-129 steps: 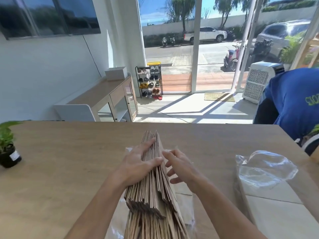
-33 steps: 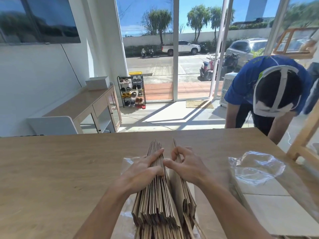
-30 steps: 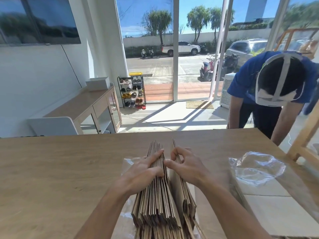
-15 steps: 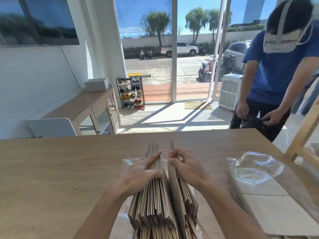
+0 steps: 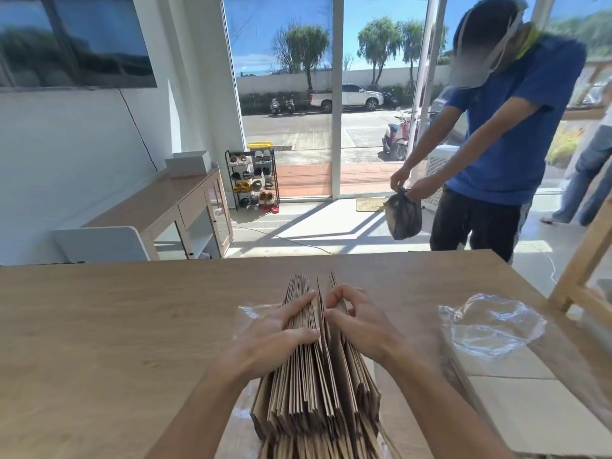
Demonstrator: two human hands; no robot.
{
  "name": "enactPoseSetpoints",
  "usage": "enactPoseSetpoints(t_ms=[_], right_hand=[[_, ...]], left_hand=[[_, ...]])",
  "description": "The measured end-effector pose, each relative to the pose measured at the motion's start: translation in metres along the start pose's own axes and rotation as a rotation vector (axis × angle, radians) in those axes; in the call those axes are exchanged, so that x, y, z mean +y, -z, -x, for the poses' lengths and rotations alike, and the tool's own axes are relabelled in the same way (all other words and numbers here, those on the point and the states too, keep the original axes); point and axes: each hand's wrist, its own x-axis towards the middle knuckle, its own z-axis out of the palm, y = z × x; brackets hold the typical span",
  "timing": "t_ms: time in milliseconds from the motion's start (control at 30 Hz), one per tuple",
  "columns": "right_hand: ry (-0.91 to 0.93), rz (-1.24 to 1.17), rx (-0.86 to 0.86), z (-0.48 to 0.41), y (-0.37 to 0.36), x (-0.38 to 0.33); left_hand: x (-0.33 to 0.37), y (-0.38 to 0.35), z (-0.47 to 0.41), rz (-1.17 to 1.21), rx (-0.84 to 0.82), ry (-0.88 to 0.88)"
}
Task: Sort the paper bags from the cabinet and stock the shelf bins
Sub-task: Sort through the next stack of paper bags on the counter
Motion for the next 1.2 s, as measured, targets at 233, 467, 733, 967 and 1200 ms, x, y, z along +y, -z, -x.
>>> enactPoseSetpoints(t_ms=[233, 467, 733, 967, 1200], right_hand=[[0.012, -0.046, -0.006, 0.0034, 0.001, -0.0011], [-0.008, -0.007, -0.001, 0.0018, 0.0006, -0.0009], [0.029, 0.086, -0.001, 0.0027, 0.0039, -0.0002], [0.037, 0.092, 0.012, 0.0016, 0.0014, -0.0013], [0.058, 0.097, 0.021, 0.0002, -0.0003, 0.0017]], left_hand=[[0.0027, -0.001, 0.0001, -0.025, 0.0, -0.004], [0.0061, -0.003, 0.0021, -0.027, 0.0, 0.001], [0.0047, -0.0052, 0.0011, -0.038, 0.001, 0.004], [0.0031, -0.0055, 0.0013, -0.041, 0.0, 0.003], [0.0047, -0.0066, 0.0034, -0.047, 0.009, -0.008]])
